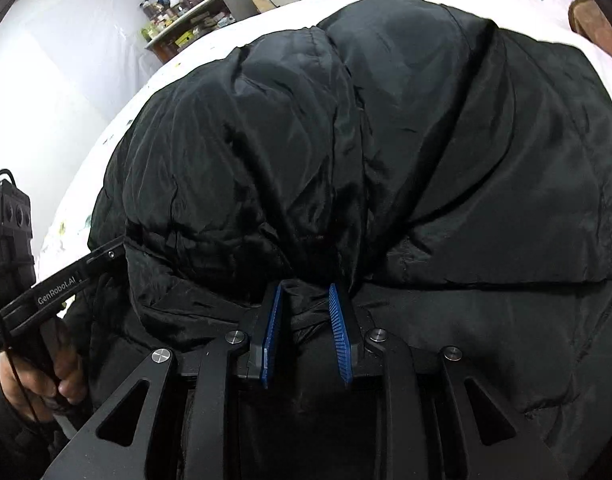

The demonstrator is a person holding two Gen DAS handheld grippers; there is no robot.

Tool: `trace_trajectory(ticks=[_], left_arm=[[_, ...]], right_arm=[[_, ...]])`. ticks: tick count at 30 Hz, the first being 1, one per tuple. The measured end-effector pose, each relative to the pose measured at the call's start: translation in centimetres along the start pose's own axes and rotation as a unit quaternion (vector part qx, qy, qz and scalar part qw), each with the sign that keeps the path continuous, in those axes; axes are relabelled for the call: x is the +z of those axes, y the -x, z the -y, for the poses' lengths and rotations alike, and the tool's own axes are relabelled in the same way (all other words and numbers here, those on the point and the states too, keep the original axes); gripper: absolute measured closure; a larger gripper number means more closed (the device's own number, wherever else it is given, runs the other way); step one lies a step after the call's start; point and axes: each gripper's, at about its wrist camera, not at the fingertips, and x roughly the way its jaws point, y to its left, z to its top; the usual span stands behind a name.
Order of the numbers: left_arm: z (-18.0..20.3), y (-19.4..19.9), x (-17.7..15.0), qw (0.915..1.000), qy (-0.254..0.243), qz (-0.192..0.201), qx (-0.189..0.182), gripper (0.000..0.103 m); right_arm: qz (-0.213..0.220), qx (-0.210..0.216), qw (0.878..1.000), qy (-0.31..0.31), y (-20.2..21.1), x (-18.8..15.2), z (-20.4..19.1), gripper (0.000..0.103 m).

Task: Fold large clothes
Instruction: 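Lift the hem with both tools and fold it over toward the hood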

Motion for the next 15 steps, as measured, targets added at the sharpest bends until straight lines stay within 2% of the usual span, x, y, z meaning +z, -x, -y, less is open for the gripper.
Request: trace_trajectory(ticks=[2,4,7,9,12,15], left_arm=[[0.1,1.1,0.3,1.0,-0.002,-0.006,0.001,0.099],[0.2,2.7,0.6,1.0,0.0,0.0,0.005,0.098],[0.2,5.3,1.3,0.9984,0.024,0.047,0.018,0.098],[0.2,5.7,2.8,0.9968,0.041,0.069,0.002,0.097],[0.2,4.1,5.4,0.9957,0.04,0.082,0.014,0.096],[-0.7,0.3,6.3,0.9964,0.032,0.06,0.05,0.096]], right_arm=[[-0.009,0.0,1.0,0.01,1.1,0.7,-0.7,0.078],[0.027,0.008,0.999,0.017,4.2,1.8,-0.8,0.078],[0.095,-0.01,0.995,0.024,8.5,4.5,-0.6,0.078],[0.117,-0.018,0.993,0.022,9.4,6.2,0.0,0.078],[0.124,-0.042,0.991,0.013,7.9,9.3,1.4,0.078],[0.095,-0.06,0.994,-0.005,4.8,10.1,3.7,0.078]])
